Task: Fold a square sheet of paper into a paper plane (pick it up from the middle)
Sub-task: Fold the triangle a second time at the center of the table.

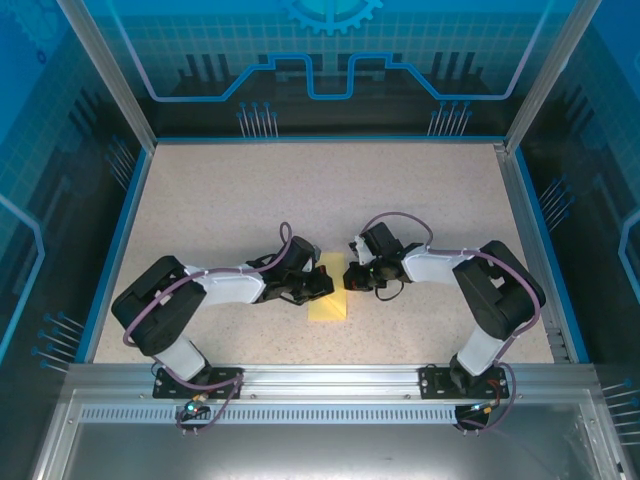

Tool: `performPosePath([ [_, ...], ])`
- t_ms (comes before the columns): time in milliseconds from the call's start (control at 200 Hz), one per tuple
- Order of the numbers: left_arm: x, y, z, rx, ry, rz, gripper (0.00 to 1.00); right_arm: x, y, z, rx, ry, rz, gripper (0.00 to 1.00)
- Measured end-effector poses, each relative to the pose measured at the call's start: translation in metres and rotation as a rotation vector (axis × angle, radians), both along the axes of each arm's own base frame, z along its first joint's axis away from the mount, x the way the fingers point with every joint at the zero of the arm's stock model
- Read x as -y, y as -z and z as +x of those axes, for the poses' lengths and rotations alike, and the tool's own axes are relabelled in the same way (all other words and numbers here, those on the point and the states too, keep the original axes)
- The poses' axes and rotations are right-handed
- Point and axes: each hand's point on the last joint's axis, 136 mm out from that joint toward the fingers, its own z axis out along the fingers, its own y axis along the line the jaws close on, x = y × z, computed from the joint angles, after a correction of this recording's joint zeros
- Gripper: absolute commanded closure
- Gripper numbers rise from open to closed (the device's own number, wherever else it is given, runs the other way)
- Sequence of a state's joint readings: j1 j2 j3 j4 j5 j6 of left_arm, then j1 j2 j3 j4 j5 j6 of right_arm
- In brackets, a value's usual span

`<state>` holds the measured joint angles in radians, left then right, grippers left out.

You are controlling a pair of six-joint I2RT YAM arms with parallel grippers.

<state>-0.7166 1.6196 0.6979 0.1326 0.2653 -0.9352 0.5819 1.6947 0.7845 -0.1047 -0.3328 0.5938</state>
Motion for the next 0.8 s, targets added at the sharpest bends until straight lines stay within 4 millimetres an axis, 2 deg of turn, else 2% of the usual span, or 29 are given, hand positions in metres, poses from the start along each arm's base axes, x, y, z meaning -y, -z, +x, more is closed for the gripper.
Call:
performPosePath([
  [380,-0.01,0.021,-0.004,-0.043,-0.019,0.071,0.97,0.0,0.0,0.0,0.0,0.0,0.0,0.96],
  [800,-0.012,0.022,-0.005,-0.046,-0.023,0.079,0.96,0.0,0.0,0.0,0.0,0.0,0.0,0.95],
])
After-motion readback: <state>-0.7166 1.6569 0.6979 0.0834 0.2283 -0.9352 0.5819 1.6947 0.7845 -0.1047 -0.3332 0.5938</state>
